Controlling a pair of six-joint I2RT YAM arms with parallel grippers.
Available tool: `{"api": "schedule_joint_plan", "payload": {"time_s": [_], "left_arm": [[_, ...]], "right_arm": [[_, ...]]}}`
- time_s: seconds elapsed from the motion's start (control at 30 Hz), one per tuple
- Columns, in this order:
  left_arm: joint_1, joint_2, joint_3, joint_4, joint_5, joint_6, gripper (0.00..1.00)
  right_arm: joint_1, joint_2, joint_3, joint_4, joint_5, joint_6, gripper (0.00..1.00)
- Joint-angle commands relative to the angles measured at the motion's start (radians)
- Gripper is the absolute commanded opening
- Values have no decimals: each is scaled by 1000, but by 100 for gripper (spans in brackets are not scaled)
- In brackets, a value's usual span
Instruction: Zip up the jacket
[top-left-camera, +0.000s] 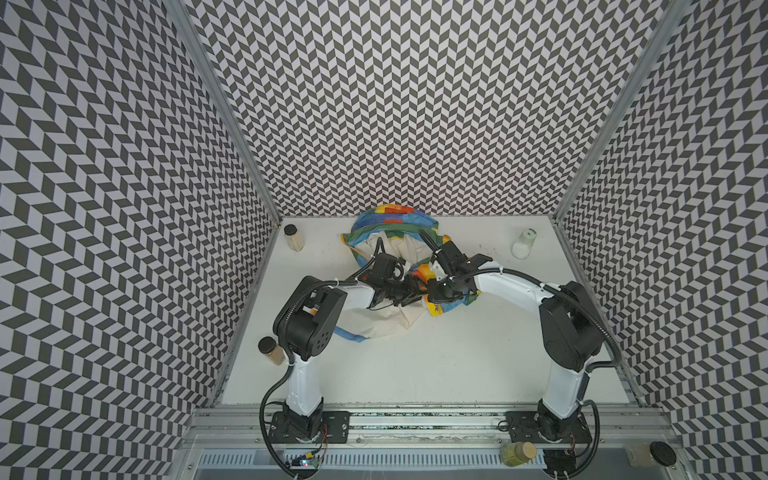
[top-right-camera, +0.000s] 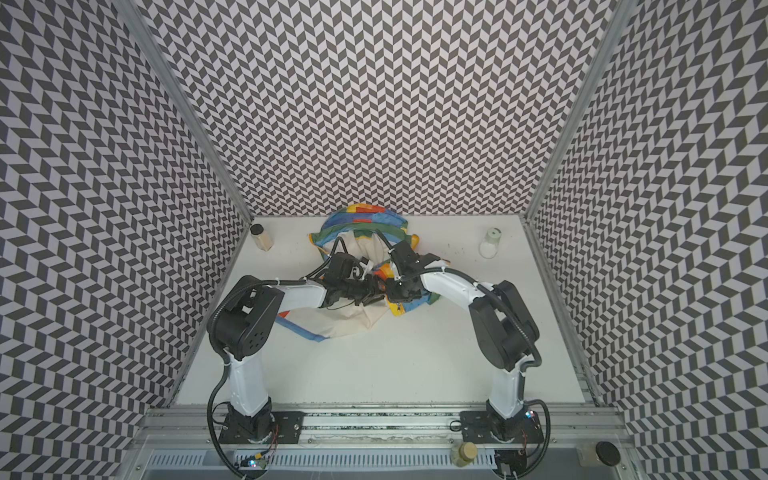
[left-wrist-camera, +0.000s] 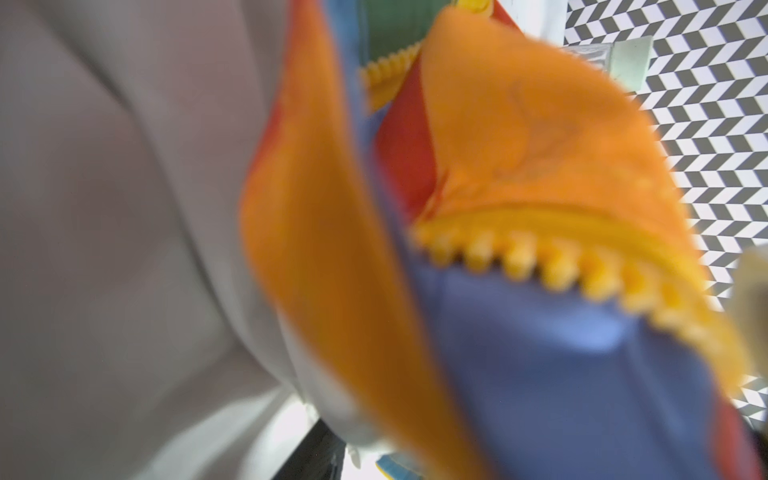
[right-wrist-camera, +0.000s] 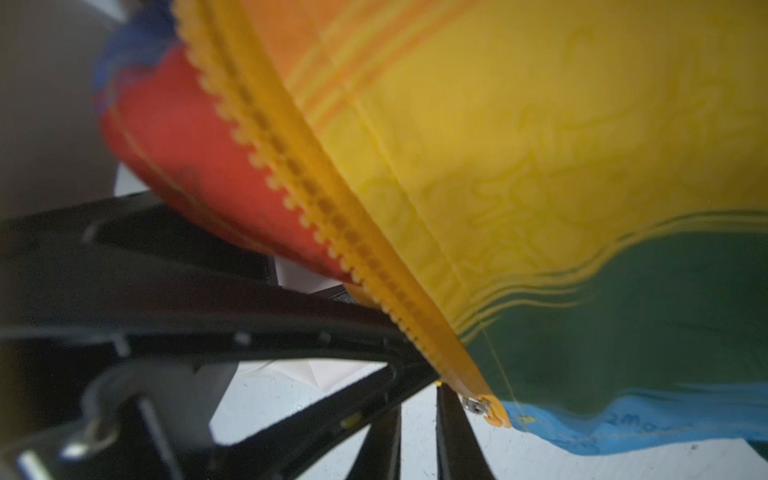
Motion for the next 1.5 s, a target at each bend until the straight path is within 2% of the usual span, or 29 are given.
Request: {"api": "schedule_joint_plan", "payload": {"time_s": [0.0, 0.17, 0.2, 0.3, 0.37, 0.63, 0.8, 1.1, 1.23, 1.47], "left_arm": [[-15, -6, 43, 28, 17, 18, 50], [-37, 16, 69, 26, 35, 31, 40], [-42, 17, 74, 24, 35, 35, 42], [-63, 22, 90, 9, 41, 59, 56], [-81, 22, 105, -25, 31, 88, 59], [-148, 29, 104, -85, -29, 177, 62], [-217, 46, 134, -175, -116, 247, 62], [-292, 133, 216, -174, -131, 206, 59], [-302, 172, 256, -161, -130, 164, 52], [-262, 188, 319, -159, -118, 114, 10]], "right_arm": [[-9, -72, -50, 18, -36, 19, 17], [-40, -188, -178, 52, -66, 42, 17], [-48, -214, -206, 61, -75, 50, 17], [-87, -287, -277, 84, -104, 68, 17], [-110, -330, -312, 87, -111, 74, 17], [-197, -459, -399, 84, -146, 77, 18], [-229, -496, -438, 87, -168, 75, 18], [-266, -540, -496, 93, -172, 79, 18], [-300, -586, -524, 82, -161, 82, 16], [-335, -640, -551, 70, -161, 82, 15]]}}
